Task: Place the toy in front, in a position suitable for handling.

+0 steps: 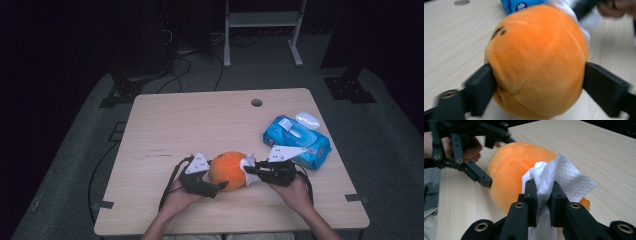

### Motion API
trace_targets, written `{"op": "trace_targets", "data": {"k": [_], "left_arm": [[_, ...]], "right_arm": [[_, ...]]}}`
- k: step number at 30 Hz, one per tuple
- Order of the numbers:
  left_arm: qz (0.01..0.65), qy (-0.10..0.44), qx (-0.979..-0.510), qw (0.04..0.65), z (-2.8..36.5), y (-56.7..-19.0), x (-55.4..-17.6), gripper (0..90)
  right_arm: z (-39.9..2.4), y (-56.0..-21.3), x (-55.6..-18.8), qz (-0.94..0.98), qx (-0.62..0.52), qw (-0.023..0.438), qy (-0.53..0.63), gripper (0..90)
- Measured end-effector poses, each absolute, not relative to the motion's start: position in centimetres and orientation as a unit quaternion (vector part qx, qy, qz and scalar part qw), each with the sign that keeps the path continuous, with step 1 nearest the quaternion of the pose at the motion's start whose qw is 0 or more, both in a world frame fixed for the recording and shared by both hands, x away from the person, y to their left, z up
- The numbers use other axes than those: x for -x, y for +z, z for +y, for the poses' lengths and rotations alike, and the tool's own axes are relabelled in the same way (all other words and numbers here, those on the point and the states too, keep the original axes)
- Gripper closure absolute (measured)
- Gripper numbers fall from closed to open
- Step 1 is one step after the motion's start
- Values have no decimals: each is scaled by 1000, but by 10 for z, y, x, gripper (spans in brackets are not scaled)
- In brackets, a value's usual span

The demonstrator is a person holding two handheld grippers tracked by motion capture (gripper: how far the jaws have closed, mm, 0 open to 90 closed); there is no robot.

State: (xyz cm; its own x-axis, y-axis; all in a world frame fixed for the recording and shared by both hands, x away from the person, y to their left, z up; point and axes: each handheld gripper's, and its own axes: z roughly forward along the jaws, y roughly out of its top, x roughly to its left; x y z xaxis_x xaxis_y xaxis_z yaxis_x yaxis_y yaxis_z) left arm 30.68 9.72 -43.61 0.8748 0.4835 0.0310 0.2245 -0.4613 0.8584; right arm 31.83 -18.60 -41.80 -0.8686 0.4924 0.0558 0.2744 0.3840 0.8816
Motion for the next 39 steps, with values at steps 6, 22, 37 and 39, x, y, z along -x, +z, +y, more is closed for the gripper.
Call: {"op": "trace_targets", "data": {"k": [6,22,37,39], "left_arm": [[246,119,-838,473,99,-431,-303,497],[261,122,-833,473,93,-434,-292,479],[270,48,-819,504,101,-427,-290,497],[277,34,-814,508,105,-430,-293,495]], "right_arm": [[-175,-409,-316,816,-230,114,517,785],[-184,-406,-317,814,-252,153,501,786],[-144,-388,-287,824,-177,146,518,785],[-161,-390,-294,817,-206,151,517,785]]}}
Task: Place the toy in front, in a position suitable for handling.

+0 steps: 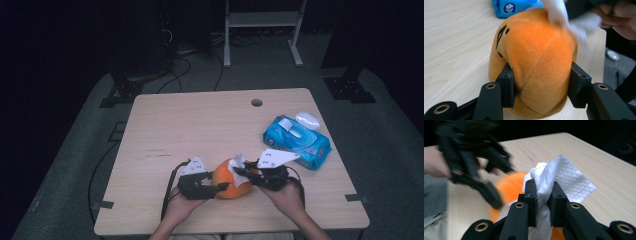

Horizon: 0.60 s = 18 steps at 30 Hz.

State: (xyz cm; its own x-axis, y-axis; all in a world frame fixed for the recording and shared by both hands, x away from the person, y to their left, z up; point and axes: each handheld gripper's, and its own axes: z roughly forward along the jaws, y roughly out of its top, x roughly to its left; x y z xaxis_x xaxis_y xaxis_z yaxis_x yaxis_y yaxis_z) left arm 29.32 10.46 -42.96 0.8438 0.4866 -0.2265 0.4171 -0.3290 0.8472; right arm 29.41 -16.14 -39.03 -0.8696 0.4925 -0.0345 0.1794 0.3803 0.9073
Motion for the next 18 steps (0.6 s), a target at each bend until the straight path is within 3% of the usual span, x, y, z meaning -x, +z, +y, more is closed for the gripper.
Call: {"op": "trace_targets", "data": {"k": [3,6,8,11,14,18], "left_arm": [[279,39,-818,502,102,-430,-295,435],[277,73,-827,484,97,-430,-294,201],[278,75,-826,484,99,-432,-296,157],[277,70,-824,490,103,-433,-300,187],[276,70,-824,490,105,-434,-301,363],[283,57,-815,502,106,-432,-302,448]], "right_arm": [[-175,-398,-302,813,-231,144,514,785],[-168,-403,-304,819,-226,149,506,785],[-164,-405,-306,818,-224,147,509,785],[-159,-404,-308,817,-226,149,509,784],[-151,-400,-303,818,-214,167,507,784],[-133,-394,-283,827,-167,144,517,784]]}}
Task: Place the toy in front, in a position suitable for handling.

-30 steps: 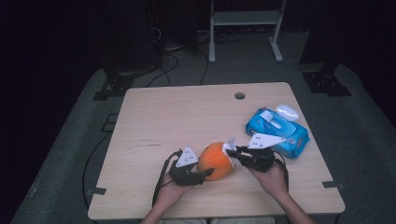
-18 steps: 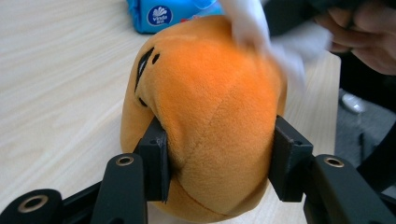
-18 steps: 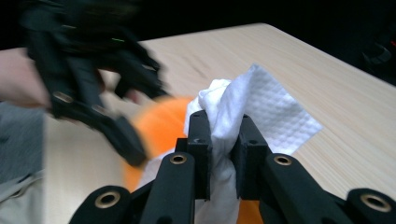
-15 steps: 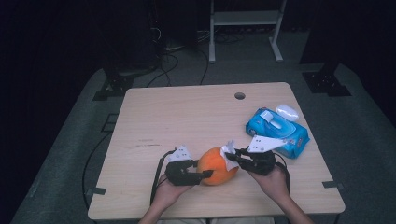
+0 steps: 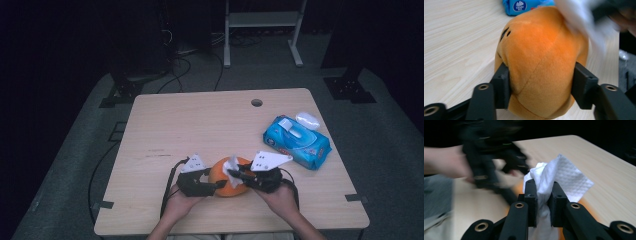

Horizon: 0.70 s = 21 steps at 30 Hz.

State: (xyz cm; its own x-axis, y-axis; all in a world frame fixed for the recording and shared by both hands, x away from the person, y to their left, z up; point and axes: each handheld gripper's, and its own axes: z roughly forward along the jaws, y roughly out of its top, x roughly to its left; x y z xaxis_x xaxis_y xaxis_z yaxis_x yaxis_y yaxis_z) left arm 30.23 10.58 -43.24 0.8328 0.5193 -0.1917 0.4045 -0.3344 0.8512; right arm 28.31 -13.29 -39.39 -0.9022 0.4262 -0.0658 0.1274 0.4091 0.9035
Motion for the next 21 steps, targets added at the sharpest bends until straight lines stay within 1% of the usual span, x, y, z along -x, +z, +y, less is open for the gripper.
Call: {"op": "trace_targets", "data": {"k": [3,6,8,9,10,13,15,17,18,19,21], "left_arm": [[280,41,-812,511,109,-432,-303,482],[285,19,-804,521,115,-430,-303,494],[282,5,-801,529,119,-427,-302,498],[284,-13,-794,537,121,-426,-302,499],[286,-22,-790,542,122,-426,-303,498],[292,-36,-792,536,119,-428,-304,491],[294,-42,-798,525,118,-433,-305,457],[304,-36,-797,521,119,-434,-307,370],[306,-24,-799,517,119,-432,-307,301],[308,-6,-799,516,119,-431,-306,251],[304,27,-803,511,117,-430,-303,201]], "right_arm": [[-127,-396,-275,838,-145,164,499,785],[-151,-395,-286,821,-186,151,518,784],[-170,-394,-292,811,-217,158,520,784],[-179,-394,-295,805,-230,159,522,784],[-187,-394,-296,799,-241,153,530,784],[-184,-395,-294,801,-235,154,528,784],[-176,-398,-293,809,-229,155,519,784],[-169,-403,-295,814,-225,153,513,784],[-167,-405,-297,814,-226,151,514,784],[-166,-405,-298,813,-228,150,514,784],[-164,-405,-301,813,-228,152,514,784]]}}
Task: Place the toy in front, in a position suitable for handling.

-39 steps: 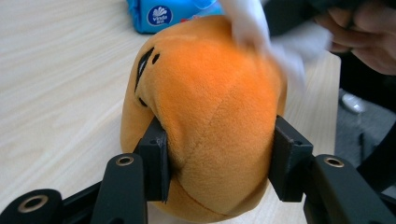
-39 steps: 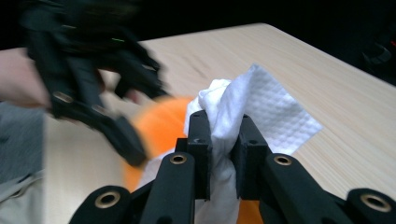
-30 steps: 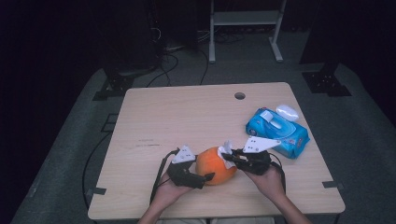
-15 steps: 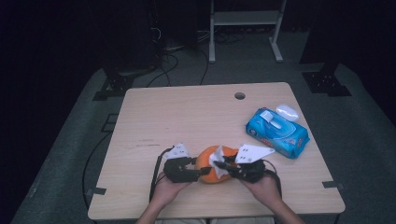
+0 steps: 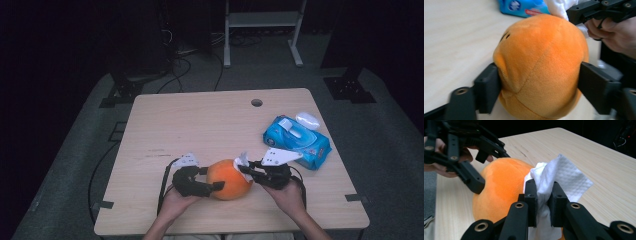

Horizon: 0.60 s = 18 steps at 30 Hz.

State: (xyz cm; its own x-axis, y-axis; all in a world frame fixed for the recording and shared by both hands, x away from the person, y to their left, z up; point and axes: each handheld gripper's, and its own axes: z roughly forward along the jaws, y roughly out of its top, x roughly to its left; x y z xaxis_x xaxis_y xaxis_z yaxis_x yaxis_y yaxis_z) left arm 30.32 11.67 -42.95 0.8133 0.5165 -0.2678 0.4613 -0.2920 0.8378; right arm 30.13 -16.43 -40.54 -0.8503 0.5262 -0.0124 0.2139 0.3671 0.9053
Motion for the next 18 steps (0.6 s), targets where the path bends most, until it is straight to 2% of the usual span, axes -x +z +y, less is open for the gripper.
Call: {"op": "trace_targets", "data": {"k": [3,5,8,14,18], "left_arm": [[287,74,-811,504,115,-427,-299,197],[266,128,-809,508,114,-422,-293,180],[248,155,-810,509,113,-414,-290,181],[247,105,-817,510,119,-424,-298,272],[249,109,-820,503,121,-429,-300,423]], "right_arm": [[-161,-407,-302,813,-228,153,514,784],[-160,-407,-303,814,-225,158,512,784],[-156,-409,-304,816,-219,148,515,784],[-147,-410,-304,820,-207,152,511,784],[-145,-406,-300,817,-204,155,517,784]]}}
